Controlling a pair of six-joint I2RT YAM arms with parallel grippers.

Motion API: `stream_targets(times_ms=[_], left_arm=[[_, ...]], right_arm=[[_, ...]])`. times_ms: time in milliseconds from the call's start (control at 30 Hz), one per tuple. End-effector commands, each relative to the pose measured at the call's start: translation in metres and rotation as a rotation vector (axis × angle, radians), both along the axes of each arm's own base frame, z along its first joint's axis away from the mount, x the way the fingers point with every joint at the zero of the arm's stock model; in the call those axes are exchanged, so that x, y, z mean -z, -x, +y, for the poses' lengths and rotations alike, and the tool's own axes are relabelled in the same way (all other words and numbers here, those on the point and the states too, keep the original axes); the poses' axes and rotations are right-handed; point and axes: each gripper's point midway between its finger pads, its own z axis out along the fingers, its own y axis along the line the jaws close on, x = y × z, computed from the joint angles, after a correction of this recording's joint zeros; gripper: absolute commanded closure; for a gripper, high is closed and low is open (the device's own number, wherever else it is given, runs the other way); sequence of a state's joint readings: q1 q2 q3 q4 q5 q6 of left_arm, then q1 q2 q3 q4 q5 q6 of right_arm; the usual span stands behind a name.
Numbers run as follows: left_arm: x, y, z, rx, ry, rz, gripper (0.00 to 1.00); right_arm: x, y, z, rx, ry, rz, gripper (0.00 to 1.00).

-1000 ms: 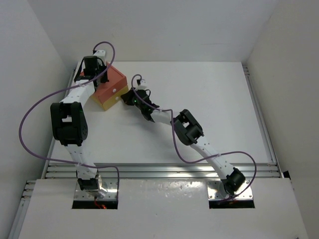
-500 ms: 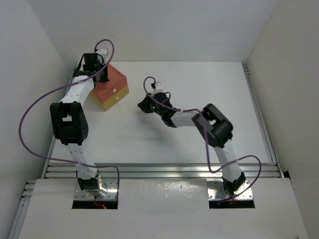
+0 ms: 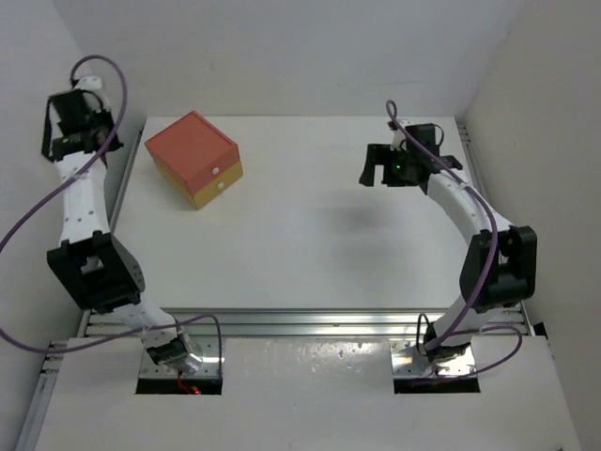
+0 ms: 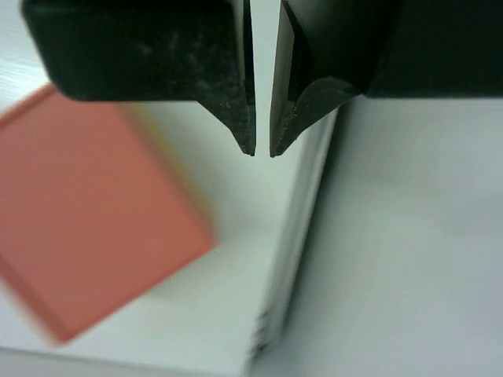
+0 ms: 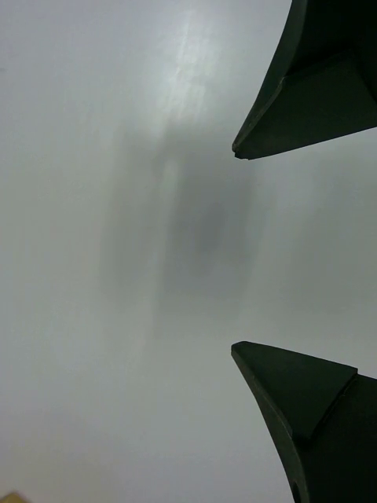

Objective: Organize the makeup

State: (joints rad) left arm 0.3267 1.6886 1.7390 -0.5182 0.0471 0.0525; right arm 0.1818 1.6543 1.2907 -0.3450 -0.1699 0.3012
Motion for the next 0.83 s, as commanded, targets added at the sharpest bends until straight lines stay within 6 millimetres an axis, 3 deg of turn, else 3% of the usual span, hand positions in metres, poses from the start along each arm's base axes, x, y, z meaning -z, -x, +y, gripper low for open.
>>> stream_targets(times_ms=[0,133,200,333,600,800], left_arm=[[0.022,0.044,0.028,-0.096,0.022,0.079,0.82],[0.051,0.068,0.037,-0.092,0.043,0.136,0.78],[0.051,0.078,0.04,-0.098,0.055,0.131,0.78],[0.06,0.093,0.04,-0.101,0.08,0.141,0.77],[0.062,0.109,0.041,-0.099,0.049,0.152,0.77],[0.061,0.114,0.037,-0.085,0.045,0.149,0.77]], right_arm=[[-0.002,0.033,-0.048,0.041,0.005,0.144,0.0],[-0.011,0.029,-0.088,0.167,-0.005,0.121,0.0],[-0.015,0.026,-0.104,0.203,0.004,0.087,0.0],[-0.022,0.018,-0.118,0.253,0.009,0.054,0.0],[-0.022,0.004,-0.112,0.269,-0.045,0.04,0.0],[-0.024,0.004,-0.111,0.251,-0.046,0.013,0.0]])
